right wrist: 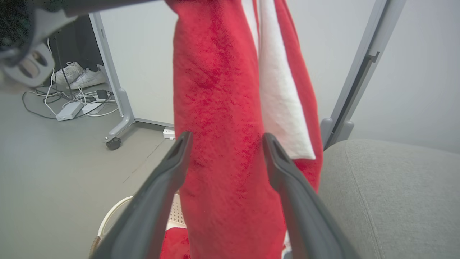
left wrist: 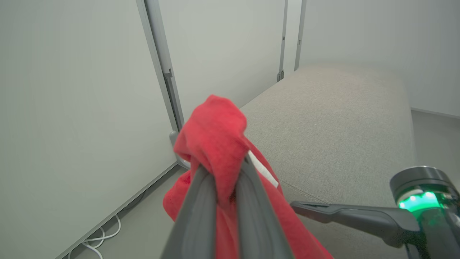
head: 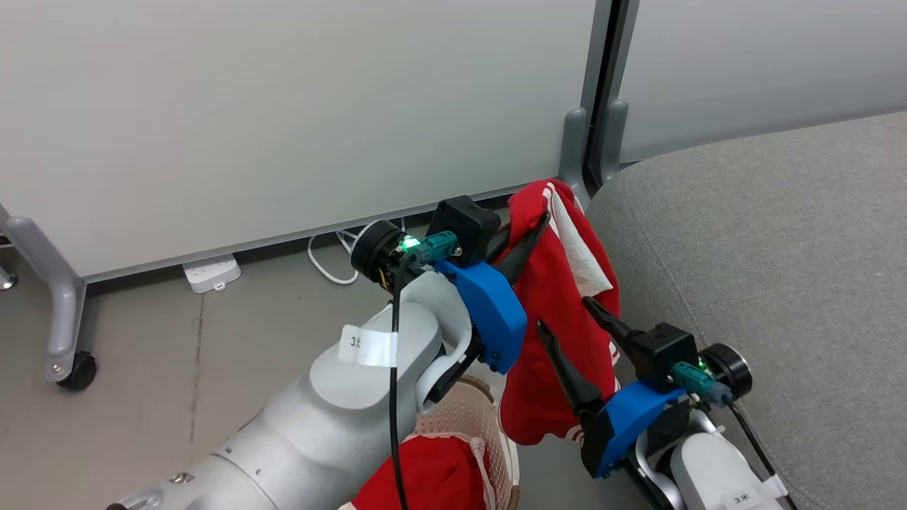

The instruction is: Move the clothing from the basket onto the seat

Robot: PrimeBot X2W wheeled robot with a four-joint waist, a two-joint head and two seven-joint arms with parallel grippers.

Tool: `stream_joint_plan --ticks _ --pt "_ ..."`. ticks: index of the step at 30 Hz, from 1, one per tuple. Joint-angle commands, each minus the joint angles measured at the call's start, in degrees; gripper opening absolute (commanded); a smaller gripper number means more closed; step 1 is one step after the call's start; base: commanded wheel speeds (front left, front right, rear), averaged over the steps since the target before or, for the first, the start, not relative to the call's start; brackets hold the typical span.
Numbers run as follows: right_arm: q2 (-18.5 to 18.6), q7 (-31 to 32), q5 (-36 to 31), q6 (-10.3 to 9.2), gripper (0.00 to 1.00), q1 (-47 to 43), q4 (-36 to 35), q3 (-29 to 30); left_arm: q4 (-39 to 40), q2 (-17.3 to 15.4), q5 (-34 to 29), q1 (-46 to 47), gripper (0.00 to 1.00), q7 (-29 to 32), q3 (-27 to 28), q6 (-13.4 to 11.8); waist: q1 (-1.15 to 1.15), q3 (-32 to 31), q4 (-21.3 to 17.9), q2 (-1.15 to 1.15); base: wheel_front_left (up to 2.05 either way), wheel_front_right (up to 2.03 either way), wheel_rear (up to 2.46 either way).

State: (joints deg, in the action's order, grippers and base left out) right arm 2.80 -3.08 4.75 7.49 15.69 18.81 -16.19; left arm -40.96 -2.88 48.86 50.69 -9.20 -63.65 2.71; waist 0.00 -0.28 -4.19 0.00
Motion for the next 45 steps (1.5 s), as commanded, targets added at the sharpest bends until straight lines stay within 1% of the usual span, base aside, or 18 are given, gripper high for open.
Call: stream_joint_plan --ticks 1,9,14,23,24,25,26,27,33,45 --pt "0.2 0.0 0.2 0.01 1.00 0.9 0.2 -0.2 0.0 0.0 0.3 0.8 0.00 -0.4 -0.1 -0.2 0.00 0.0 0.1 0.00 0.00 0.00 0.00" --pt "0.2 1.3 1.7 0.01 1.00 6.9 5.6 -2.1 0.2 0.0 3.0 2.1 0.00 -1.4 -3.1 -0.5 0.00 0.5 0.9 0.00 0.00 0.00 0.00" --pt "0.2 1.9 3.3 0.01 1.00 10.7 10.0 -4.6 0.5 0.0 4.5 2.8 0.00 -1.9 -4.8 -0.3 0.00 0.6 1.4 0.00 0.00 0.00 0.00" --pt "0.2 0.4 6.7 0.01 1.00 16.6 19.4 -8.7 1.5 0.0 6.7 3.9 0.00 -2.6 -6.9 -0.2 0.00 0.8 2.4 0.00 0.00 0.00 0.00" --pt "0.2 0.3 7.1 0.01 0.91 17.0 20.2 -9.0 1.4 0.0 6.9 3.9 0.00 -2.7 -7.0 -0.3 0.00 0.8 2.5 0.00 0.00 0.00 0.00" --pt "0.2 0.0 7.4 0.01 0.43 17.4 20.9 -9.3 1.4 0.0 7.1 4.0 0.00 -2.8 -7.2 -0.3 0.00 0.7 2.6 0.00 0.00 0.00 0.00" --pt "0.2 -0.1 7.8 0.01 0.16 17.7 21.5 -9.7 1.2 0.0 7.2 4.1 0.00 -2.8 -7.4 -0.4 0.00 0.7 2.7 0.00 0.00 0.00 0.00" --pt "0.2 -0.3 8.2 0.01 0.00 17.9 22.1 -10.1 1.0 0.0 7.4 4.2 0.00 -2.9 -7.6 -0.4 0.00 0.6 2.8 0.00 0.00 0.00 0.00" --pt "0.2 -1.4 9.1 0.01 0.00 18.8 24.4 -11.8 0.0 0.0 8.2 4.4 0.00 -3.3 -8.3 -0.5 0.00 0.3 2.9 0.00 0.00 0.00 0.00" --pt "0.2 -2.9 9.9 0.01 0.00 19.6 26.2 -13.3 -1.3 0.0 9.2 4.7 0.00 -3.6 -8.9 -0.5 0.00 -0.1 2.0 0.00 0.00 0.00 0.00"
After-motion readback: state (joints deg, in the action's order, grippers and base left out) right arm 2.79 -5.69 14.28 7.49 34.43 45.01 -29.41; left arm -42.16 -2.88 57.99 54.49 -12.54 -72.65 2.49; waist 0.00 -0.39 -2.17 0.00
